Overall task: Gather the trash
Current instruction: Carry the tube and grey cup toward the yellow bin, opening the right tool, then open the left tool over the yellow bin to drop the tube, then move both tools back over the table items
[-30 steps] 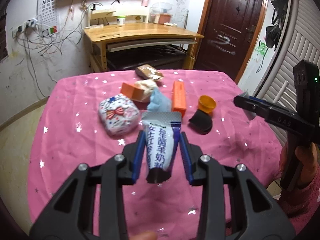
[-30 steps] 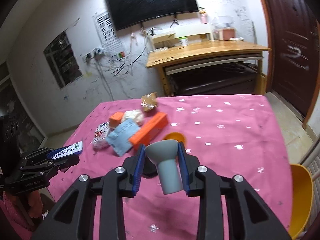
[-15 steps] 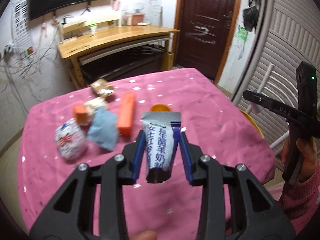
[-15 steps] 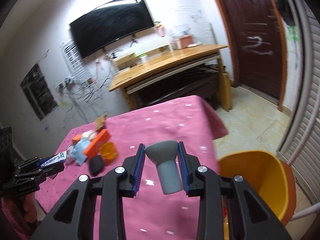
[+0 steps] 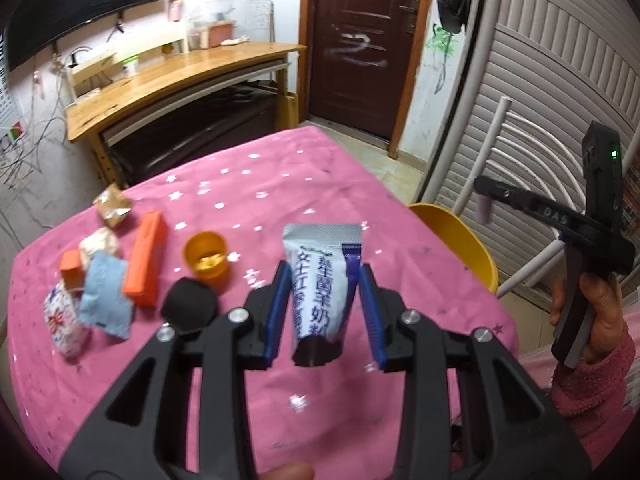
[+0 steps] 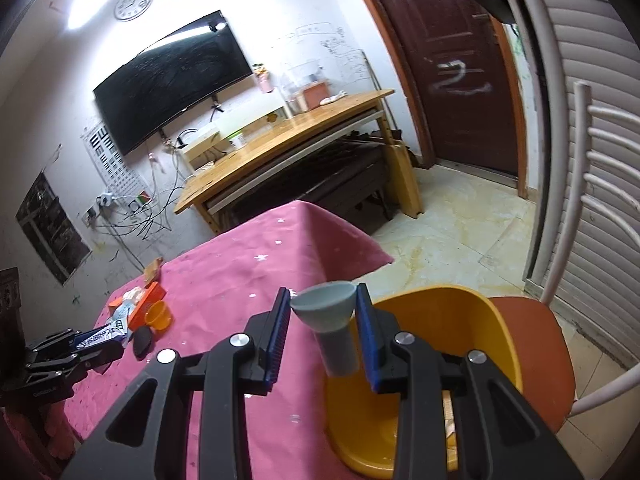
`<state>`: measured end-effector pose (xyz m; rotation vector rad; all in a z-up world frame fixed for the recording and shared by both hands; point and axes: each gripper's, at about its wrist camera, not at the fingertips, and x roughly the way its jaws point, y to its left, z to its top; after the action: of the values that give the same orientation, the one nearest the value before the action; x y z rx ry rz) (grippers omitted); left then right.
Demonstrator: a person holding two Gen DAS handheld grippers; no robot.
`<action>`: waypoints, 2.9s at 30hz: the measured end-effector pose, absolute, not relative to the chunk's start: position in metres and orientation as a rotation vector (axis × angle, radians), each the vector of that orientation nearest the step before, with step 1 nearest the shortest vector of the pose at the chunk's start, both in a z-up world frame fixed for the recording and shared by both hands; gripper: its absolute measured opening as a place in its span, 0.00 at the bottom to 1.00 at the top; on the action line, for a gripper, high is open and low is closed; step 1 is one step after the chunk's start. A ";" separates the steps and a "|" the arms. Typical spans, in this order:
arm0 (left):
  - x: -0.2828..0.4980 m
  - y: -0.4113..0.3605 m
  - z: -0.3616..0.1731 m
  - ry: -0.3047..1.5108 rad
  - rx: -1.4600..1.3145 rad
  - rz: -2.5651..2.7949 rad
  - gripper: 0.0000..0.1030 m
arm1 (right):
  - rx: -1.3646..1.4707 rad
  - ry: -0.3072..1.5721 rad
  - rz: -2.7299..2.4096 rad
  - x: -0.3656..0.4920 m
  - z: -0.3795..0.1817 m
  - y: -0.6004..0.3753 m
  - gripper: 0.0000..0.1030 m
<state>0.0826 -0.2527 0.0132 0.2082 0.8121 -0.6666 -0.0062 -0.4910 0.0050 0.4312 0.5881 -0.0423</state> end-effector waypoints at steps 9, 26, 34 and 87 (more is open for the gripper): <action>0.083 -0.308 0.014 0.819 0.236 -0.740 0.32 | 0.492 0.648 -0.094 0.001 -0.028 -0.522 0.27; 0.105 -0.416 -0.021 1.008 0.216 -0.835 0.64 | 0.633 0.597 -0.224 -0.027 -0.042 -0.579 0.49; 0.103 -0.419 -0.021 1.010 0.217 -0.825 0.65 | 0.637 0.597 -0.211 -0.026 -0.045 -0.576 0.49; 0.176 -0.051 0.018 0.877 -0.112 -0.292 0.86 | 0.258 0.754 0.248 0.128 0.009 -0.294 0.67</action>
<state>0.1757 -0.0508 0.0183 -0.1124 0.8770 -0.2919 0.1279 -0.2940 0.0090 0.2578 0.7542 0.2475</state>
